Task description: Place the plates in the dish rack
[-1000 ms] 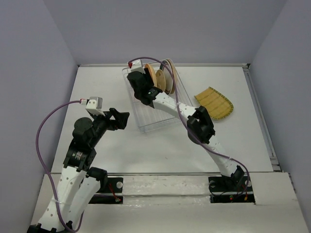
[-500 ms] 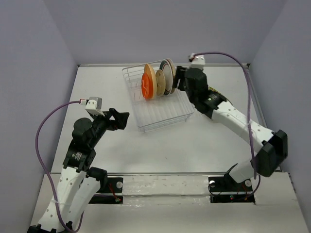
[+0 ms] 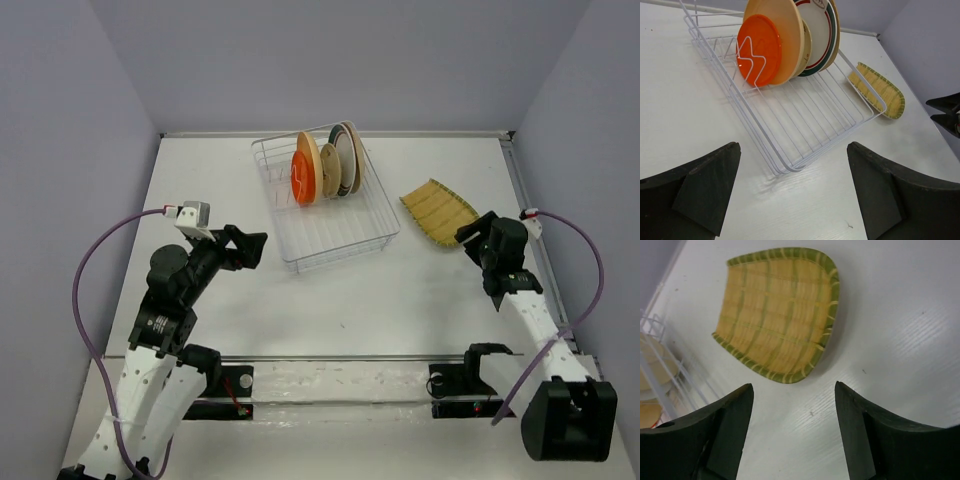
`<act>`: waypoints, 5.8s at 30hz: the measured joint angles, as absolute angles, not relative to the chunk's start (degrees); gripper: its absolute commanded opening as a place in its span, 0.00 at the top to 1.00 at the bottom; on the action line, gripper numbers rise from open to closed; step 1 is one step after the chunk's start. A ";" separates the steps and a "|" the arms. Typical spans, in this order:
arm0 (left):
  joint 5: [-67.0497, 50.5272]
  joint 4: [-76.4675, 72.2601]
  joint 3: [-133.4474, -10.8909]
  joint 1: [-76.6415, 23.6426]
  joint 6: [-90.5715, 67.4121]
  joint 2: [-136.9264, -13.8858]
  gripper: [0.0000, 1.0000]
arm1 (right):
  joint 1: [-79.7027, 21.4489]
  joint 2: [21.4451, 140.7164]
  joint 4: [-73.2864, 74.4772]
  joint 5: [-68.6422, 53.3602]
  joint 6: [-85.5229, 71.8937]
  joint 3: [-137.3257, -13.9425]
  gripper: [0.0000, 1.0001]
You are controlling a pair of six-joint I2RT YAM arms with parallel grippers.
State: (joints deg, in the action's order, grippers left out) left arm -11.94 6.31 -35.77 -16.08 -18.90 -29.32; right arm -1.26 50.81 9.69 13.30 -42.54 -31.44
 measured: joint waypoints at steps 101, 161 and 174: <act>-26.15 -41.67 -21.63 -16.01 -57.82 -28.51 0.95 | -36.07 75.90 -25.80 -42.19 -46.44 -56.40 0.26; 4.56 13.17 -38.02 -18.76 -17.98 -19.22 0.01 | -54.78 138.52 12.84 63.53 1.19 -139.83 0.93; 4.60 13.19 -37.95 -19.40 -18.00 -18.90 0.01 | -54.81 140.00 11.03 61.78 0.58 -139.94 0.93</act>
